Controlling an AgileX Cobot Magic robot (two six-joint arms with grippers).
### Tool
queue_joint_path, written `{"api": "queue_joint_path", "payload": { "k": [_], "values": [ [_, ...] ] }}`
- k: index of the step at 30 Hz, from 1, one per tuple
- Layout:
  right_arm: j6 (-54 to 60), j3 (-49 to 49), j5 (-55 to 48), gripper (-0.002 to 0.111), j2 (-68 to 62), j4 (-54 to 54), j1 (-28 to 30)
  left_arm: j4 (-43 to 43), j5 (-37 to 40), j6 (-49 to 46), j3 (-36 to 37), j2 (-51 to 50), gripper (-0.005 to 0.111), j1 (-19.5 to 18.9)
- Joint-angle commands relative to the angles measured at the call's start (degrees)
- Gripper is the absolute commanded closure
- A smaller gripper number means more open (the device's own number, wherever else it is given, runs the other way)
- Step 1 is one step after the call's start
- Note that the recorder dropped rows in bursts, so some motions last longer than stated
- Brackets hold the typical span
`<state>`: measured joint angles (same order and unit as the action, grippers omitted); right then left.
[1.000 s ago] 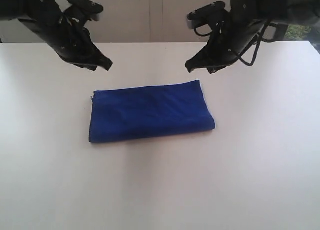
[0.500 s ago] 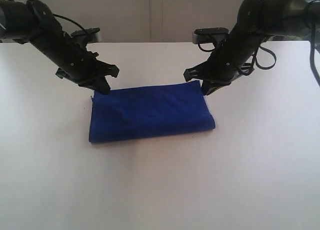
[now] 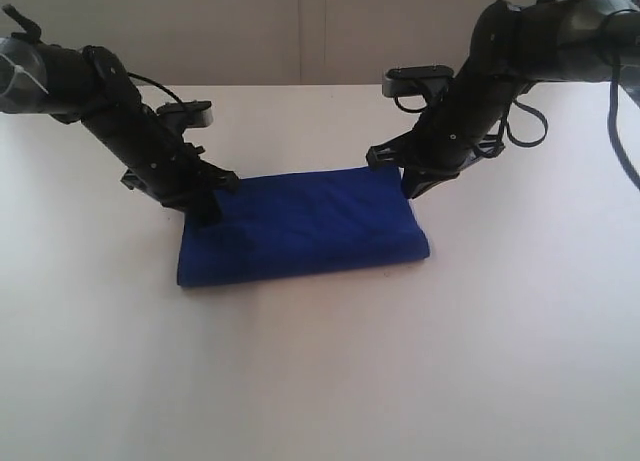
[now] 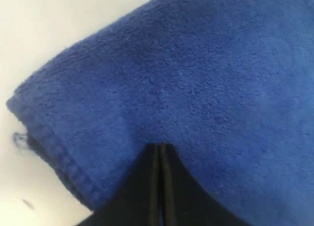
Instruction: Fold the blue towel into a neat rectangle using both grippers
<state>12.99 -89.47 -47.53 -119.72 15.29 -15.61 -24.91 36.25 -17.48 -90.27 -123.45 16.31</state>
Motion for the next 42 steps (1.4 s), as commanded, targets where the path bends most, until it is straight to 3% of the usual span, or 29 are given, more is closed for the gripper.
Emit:
{"api": "queue_joint_path", "payload": {
  "k": [1, 15, 42],
  "values": [
    [0.7, 0.3, 0.6, 0.108, 0.1, 0.1, 0.2, 2.2, -0.7, -0.5, -0.1, 0.2, 0.107, -0.1],
    [1.2, 0.7, -1.3, 0.108, 0.8, -0.3, 0.2, 1.9, 2.8, -0.5, -3.1, 6.2, 0.107, -0.1],
    [1.6, 4.9, -1.5, 0.108, -1.0, -1.9, -3.0, 4.3, 0.4, -0.5, -2.3, -0.1, 0.107, -0.1]
  ]
}}
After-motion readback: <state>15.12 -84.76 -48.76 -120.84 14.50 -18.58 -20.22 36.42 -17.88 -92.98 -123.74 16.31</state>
